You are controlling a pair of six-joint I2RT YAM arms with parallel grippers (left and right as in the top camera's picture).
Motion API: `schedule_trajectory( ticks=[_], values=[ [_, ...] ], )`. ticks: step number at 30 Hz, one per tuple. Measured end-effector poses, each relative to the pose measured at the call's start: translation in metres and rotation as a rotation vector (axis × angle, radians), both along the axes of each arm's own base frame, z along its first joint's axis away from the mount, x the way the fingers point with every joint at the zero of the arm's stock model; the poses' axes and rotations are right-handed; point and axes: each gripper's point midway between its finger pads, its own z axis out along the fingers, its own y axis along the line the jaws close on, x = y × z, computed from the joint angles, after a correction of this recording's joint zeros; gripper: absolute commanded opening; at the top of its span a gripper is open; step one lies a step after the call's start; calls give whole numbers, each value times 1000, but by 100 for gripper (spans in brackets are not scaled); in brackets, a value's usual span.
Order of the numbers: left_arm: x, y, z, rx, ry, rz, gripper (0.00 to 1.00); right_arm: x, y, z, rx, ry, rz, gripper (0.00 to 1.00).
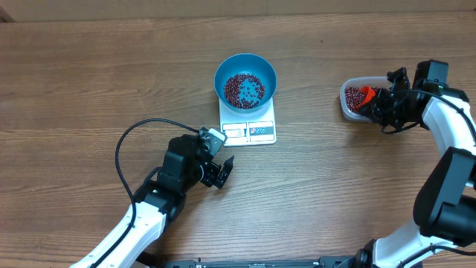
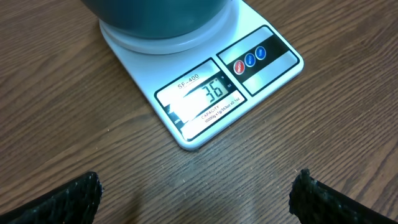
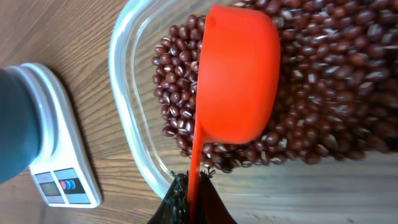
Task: Scoop item into bowl and weigh 150g on scale
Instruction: 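Lower the scoop into the beans with the right gripper and scoop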
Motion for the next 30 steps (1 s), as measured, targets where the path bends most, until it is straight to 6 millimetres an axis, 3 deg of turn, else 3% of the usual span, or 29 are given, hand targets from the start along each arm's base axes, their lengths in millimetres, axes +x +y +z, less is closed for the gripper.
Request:
schedule_trajectory(
  ticks=[17, 30],
  values=[
    [0, 0, 0, 0, 0, 0, 100, 5, 19, 5, 127, -38, 28, 4],
    [0, 0, 0, 0, 0, 0, 100, 1, -9, 14, 225, -45, -79, 4]
  ],
)
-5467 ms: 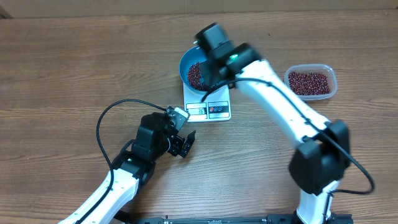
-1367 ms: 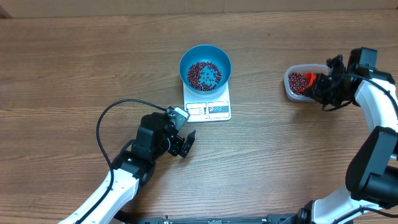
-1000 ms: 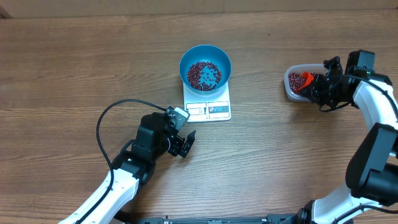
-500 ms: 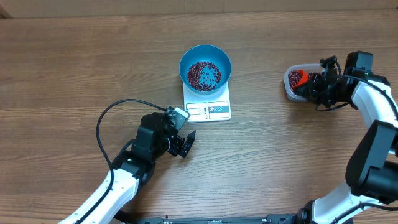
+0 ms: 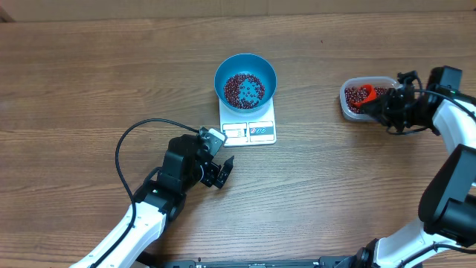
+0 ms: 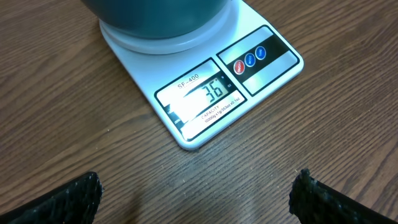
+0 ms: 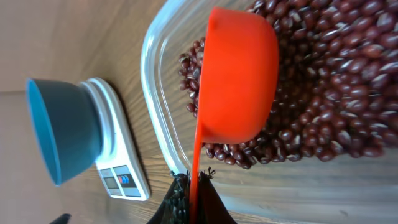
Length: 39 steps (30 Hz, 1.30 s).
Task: Scoop item into bowl and weigh 150g on scale
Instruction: 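Lower the scoop into the beans with the right gripper and scoop, then lift the filled scoop and carry it over the blue bowl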
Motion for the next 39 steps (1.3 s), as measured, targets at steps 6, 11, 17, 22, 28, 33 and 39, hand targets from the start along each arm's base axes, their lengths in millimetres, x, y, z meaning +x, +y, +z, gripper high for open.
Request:
schedule_trajectory(
  ticks=[6, 11, 17, 22, 28, 33, 39],
  values=[
    [0, 0, 0, 0, 0, 0, 99, -3, -10, 7, 66, -16, -33, 4],
    [0, 0, 0, 0, 0, 0, 100, -8, -18, 13, 121, -16, -61, 4],
    [0, 0, 0, 0, 0, 0, 100, -13, -14, 23, 196, -47, -36, 4],
    [0, 0, 0, 0, 0, 0, 100, -18, -2, 33, 260, -78, 13, 4],
    [0, 0, 0, 0, 0, 0, 99, -17, 8, 53, 318, -131, 64, 4],
    [0, 0, 0, 0, 0, 0, 100, -8, 29, 69, 328, -178, 141, 4],
    [0, 0, 0, 0, 0, 0, 100, 1, 77, 87, 355, -223, 278, 4]
  ],
)
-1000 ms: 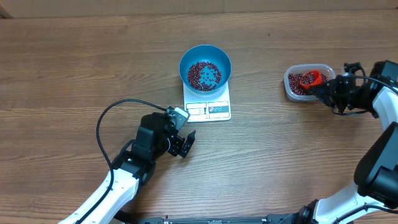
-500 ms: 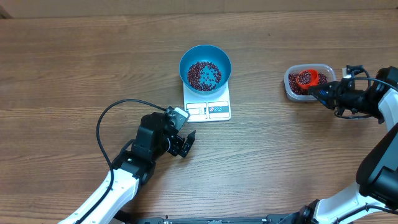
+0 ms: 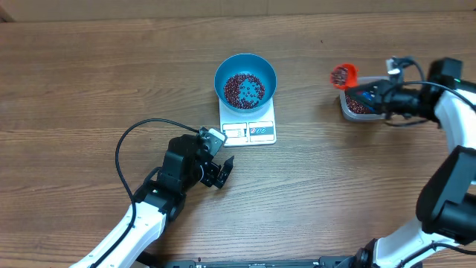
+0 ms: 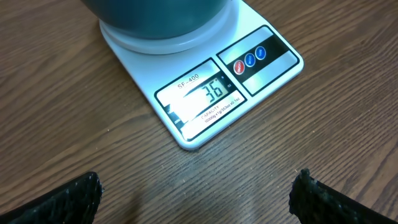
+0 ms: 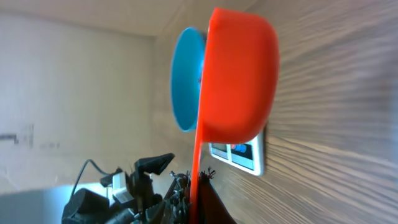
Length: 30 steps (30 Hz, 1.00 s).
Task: Scoop item into bowl and weigh 150g on scale
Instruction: 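Lift the filled scoop and carry it over the blue bowl, then tip the scoop to pour beans into the bowl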
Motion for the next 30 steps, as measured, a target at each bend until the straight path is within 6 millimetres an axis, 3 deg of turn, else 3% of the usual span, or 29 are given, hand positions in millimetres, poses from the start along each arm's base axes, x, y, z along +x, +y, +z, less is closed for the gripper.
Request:
schedule_trajectory(
  ticks=[9, 17, 21, 26, 30],
  values=[
    [0, 0, 0, 0, 0, 0, 100, 21, 89, 22, -14, -117, 168, 4],
    [0, 0, 0, 0, 0, 0, 99, 20, 165, 3, -164, -89, 214, 4],
    [0, 0, 0, 0, 0, 0, 100, 18, 185, -17, -312, -84, 195, 4],
    [0, 0, 0, 0, 0, 0, 100, 19, 197, -37, -522, -141, 171, 4],
    [0, 0, 0, 0, 0, 0, 100, 20, 205, -42, -683, -222, 177, 4]
  ],
)
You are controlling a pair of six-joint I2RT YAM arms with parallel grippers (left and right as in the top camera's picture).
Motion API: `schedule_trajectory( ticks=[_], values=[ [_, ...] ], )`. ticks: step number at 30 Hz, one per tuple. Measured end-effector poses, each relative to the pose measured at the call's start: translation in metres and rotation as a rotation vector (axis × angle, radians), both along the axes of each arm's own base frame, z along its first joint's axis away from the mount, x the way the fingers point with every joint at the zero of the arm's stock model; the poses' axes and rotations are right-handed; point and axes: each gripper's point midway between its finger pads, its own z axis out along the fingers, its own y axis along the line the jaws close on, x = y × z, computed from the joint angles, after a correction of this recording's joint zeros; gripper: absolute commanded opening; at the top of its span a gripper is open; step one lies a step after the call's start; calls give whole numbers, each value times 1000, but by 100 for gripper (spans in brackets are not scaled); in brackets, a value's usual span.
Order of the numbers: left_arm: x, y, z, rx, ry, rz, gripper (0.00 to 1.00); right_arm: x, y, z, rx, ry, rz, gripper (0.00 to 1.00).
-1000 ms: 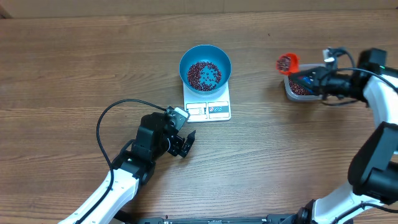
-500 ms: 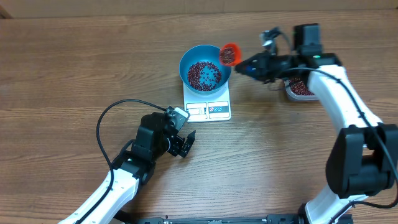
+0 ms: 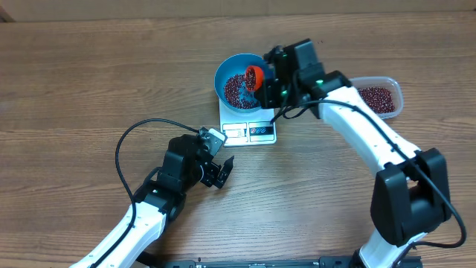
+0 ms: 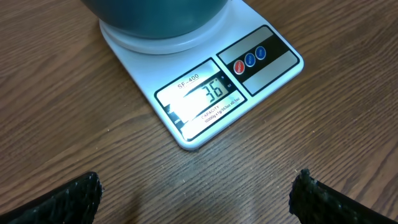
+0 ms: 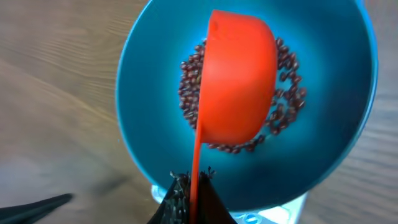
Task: Scoop item into bowl and weigh 150g on scale
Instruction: 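Tip the scoop to pour beans into the bowl, then return the scoop with the right gripper to the bean container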
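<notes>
A blue bowl (image 3: 232,68) with red beans (image 3: 238,89) stands on the white scale (image 3: 249,131); its display (image 4: 208,92) reads 36 in the left wrist view. My right gripper (image 3: 272,88) is shut on the handle of the orange scoop (image 3: 255,75), which hangs over the bowl (image 5: 155,155), tilted on its side, the cup's (image 5: 239,84) back toward the wrist camera. My left gripper (image 3: 221,173) stands open on the table in front of the scale, its fingertips (image 4: 68,196) wide apart with nothing between them.
A clear tub of red beans (image 3: 378,97) sits at the right, behind my right forearm. A black cable (image 3: 134,141) loops from the left arm over the table.
My right gripper has carried the orange scoop from beside the bean tub at the right to over the blue bowl. The scale reads 36 as before. The left arm has not moved.
The right gripper held the scoop in the bean tub at the two oldest moments. Then the scoop was raised with beans, left of the tub. Now it is over the bowl. The display stayed at 36 and the left gripper stayed open throughout.
</notes>
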Motion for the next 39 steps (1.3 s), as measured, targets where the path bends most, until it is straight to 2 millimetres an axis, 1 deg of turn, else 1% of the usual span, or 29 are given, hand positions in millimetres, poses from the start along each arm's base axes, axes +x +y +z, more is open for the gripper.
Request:
schedule_trajectory(
  ticks=[2, 8, 14, 20, 23, 27, 31, 33, 35, 37, 39],
  values=[
    [0, 0, 0, 0, 0, 0, 100, 3, 4, 5, -76, -57, 15, 4],
    [0, 0, 0, 0, 0, 0, 100, 15, 9, 28, -324, -262, 44, 4],
    [0, 0, 0, 0, 0, 0, 100, 10, 5, 33, -588, -383, 70, 4],
    [0, 0, 0, 0, 0, 0, 100, 10, -4, 38, -715, -429, 54, 4],
    [0, 0, 0, 0, 0, 0, 99, 11, -7, 39, -727, -431, 45, 4],
    [0, 0, 0, 0, 0, 0, 99, 10, -5, 37, -704, -422, 56, 4],
    [0, 0, 0, 0, 0, 0, 100, 10, -3, 36, -625, -392, 74, 4],
    [0, 0, 0, 0, 0, 0, 100, 12, -9, 44, -569, -380, 65, 4],
    [0, 0, 0, 0, 0, 0, 100, 13, -22, 58, -513, -367, 46, 4],
    [0, 0, 0, 0, 0, 0, 100, 13, -42, 76, -460, -362, 14, 4],
    [0, 0, 0, 0, 0, 0, 100, 12, -67, 96, -416, -359, -28, 4]
  ],
)
